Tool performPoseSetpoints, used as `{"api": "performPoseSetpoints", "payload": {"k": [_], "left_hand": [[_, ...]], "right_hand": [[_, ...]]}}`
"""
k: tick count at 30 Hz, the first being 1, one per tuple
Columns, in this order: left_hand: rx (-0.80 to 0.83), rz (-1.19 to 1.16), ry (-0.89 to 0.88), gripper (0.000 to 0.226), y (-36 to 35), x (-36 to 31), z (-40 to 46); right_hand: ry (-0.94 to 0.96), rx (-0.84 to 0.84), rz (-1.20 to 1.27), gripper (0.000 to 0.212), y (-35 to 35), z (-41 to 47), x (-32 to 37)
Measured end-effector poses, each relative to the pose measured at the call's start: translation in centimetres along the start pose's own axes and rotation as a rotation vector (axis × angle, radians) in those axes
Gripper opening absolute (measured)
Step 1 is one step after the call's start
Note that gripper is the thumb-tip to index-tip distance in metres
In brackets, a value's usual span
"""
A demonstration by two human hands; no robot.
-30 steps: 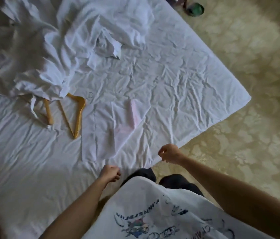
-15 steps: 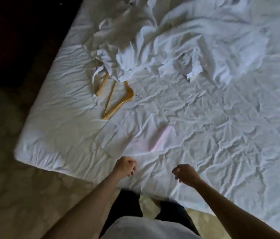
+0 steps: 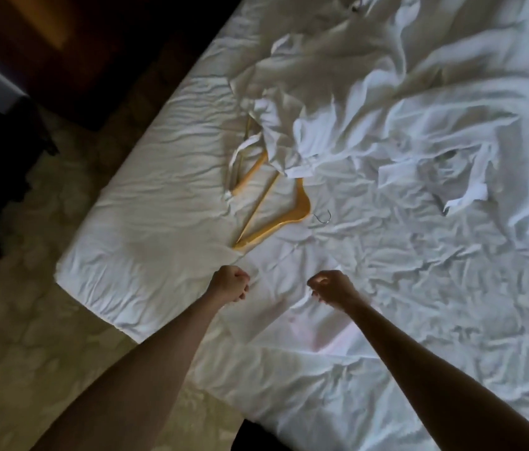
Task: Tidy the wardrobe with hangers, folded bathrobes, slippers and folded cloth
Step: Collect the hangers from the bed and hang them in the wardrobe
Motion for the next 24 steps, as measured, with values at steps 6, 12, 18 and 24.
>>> {"api": "performPoseSetpoints", "payload": {"k": [6,12,18,24], "left_hand": [[-0.252,0.255,-0.141,0.023,3.5,-8.8,17.1],[-0.524,0.508,-0.361,0.041,1.7,-14.3,30.9],[-0.600,0.553,-0.510,0.039,-1.3,-16.3,36.5],[-0.479,0.378,-0.403,0.035,-3.2,-8.3,29.9]], "right_hand": [[-0.053,0.001,0.020,0.015,-5.0,13.9,4.9],[-0.145,-0.141,0.071,0.048,-9.4,24.0,6.3],[-0.171,-0.328,0.350,0.046,-11.2,30.1,6.2],[-0.299,-0.325,0.288,0.051,-11.5,27.7,5.7]]}}
Point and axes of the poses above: each hand's wrist, its own z-axis towards the middle knuckle, its own y-axis out of the back of the hand, x = y × z, the point moved 3 cm from there along z, towards the middle knuckle, and after that the axes turned 6 degrees about -x, right-handed, at the moved point
